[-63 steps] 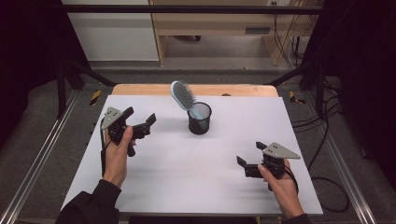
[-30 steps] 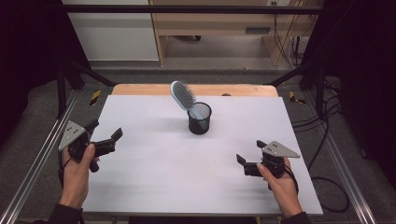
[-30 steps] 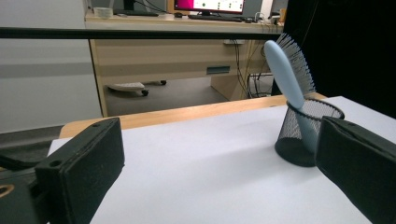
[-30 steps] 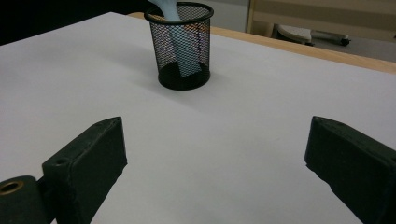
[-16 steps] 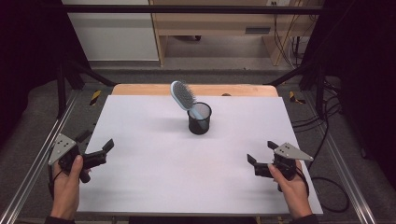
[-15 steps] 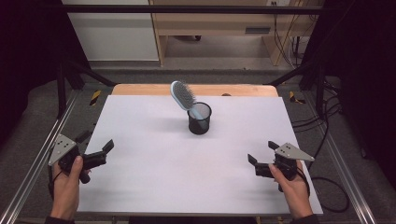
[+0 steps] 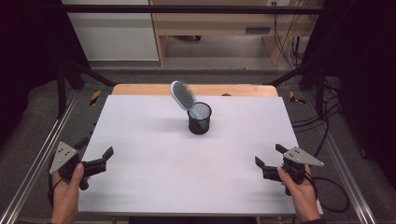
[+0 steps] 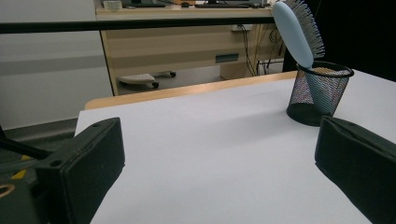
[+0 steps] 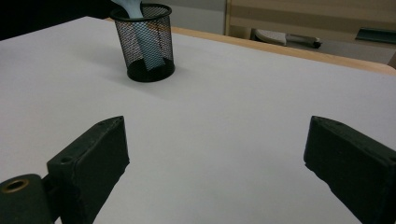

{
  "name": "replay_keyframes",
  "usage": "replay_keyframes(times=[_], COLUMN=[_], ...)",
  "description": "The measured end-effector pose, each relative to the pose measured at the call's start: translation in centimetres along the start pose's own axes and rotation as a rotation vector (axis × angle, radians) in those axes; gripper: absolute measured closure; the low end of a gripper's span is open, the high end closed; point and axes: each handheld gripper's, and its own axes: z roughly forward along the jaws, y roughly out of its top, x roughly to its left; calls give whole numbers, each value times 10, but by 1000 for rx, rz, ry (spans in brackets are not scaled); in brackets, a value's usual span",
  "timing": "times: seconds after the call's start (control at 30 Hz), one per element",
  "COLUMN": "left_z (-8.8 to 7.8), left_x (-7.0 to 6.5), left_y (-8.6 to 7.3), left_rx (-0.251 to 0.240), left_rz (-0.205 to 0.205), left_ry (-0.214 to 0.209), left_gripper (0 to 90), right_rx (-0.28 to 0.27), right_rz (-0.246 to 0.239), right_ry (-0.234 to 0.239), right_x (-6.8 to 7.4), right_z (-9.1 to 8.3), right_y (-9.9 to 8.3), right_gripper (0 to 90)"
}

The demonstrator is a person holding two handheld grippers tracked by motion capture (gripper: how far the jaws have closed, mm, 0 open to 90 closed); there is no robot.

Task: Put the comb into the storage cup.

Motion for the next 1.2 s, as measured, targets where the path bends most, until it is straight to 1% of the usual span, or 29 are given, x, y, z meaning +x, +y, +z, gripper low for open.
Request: replay_keyframes(times=[0.27, 0.43, 0.8, 1.2], left_z=[1, 3, 4, 6], left_x=[-8, -13, -17, -24], left_y=[-7, -11, -18, -22], left_rx=[5, 3, 15, 15], left_rz=[22, 21, 19, 22], left_ry=[-17, -28, -39, -59], left_gripper=[17, 17, 17, 17], right_rx=[-2, -5, -11, -30], right_rz=[1, 1, -3, -5], right_ry=[8, 9, 14, 21], right_x=[1, 0, 1, 3], right_z=[0, 0, 0, 2], right_y=[-5, -6, -9, -12], right_gripper=[66, 66, 65, 52])
